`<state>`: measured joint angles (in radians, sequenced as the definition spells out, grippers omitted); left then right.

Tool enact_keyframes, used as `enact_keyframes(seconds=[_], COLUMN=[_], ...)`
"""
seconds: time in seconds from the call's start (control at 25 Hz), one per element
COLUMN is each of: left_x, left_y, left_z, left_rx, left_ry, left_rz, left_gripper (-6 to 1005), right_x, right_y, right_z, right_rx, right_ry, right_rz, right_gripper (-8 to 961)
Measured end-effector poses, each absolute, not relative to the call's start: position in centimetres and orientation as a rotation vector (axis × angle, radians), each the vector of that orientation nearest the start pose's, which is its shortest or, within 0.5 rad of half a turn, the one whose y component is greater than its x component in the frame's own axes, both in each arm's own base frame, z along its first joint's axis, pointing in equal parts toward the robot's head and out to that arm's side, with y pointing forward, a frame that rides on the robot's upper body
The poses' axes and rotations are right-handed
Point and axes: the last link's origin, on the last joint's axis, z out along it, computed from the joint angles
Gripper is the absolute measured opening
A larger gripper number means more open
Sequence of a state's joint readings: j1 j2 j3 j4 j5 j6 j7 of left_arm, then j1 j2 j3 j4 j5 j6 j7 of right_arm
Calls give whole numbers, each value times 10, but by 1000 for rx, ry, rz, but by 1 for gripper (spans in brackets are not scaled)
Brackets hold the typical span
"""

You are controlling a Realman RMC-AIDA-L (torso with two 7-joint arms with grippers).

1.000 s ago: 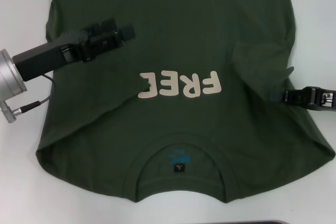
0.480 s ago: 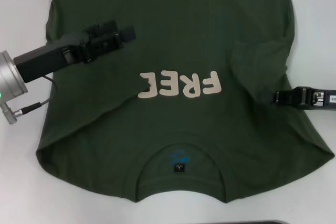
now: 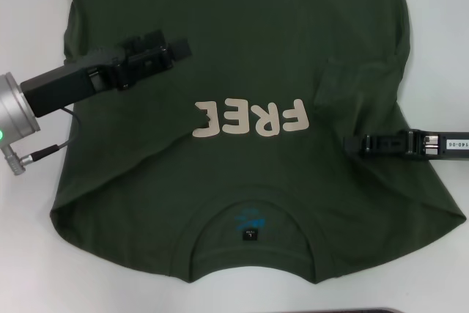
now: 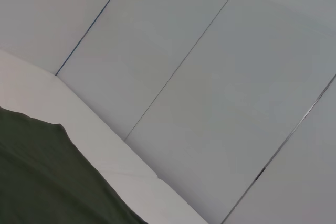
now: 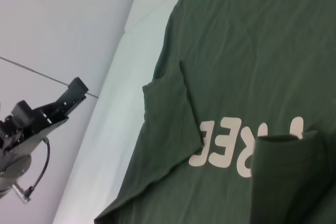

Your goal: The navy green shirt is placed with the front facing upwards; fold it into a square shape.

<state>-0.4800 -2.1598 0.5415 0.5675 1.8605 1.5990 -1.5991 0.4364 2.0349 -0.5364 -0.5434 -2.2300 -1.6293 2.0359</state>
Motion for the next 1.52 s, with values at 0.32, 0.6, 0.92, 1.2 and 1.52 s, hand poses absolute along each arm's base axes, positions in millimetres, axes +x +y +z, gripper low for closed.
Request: enact_keyframes(seconds=[0.32,0.6,0.92,1.2,1.52], left_x=[-258,-257,-257,-257,-257], left_y=[311,312,312,312,312], left_z=[-16,-16,-16,-16,-16], left_rx=[-2444,-2450,-2451,-2450,-2447], left_ry=[-1122,-1119,-1118,-1119,-1118], left_rz=[-1162,-1160,-1158,-1157,-1153], left_gripper=[885,884,886,888,890], right_x=[323,324,309,293,297], right_y=[276,279,293,303,304], right_z=[2,6,0,-9,1], right_rx=[-2391,-2376,-2427,-2482,-2435], right_ry=[1838,1825,1787,1756,1742], right_rz=[686,696,698,702,761], right_gripper=[551,780,788,787,786])
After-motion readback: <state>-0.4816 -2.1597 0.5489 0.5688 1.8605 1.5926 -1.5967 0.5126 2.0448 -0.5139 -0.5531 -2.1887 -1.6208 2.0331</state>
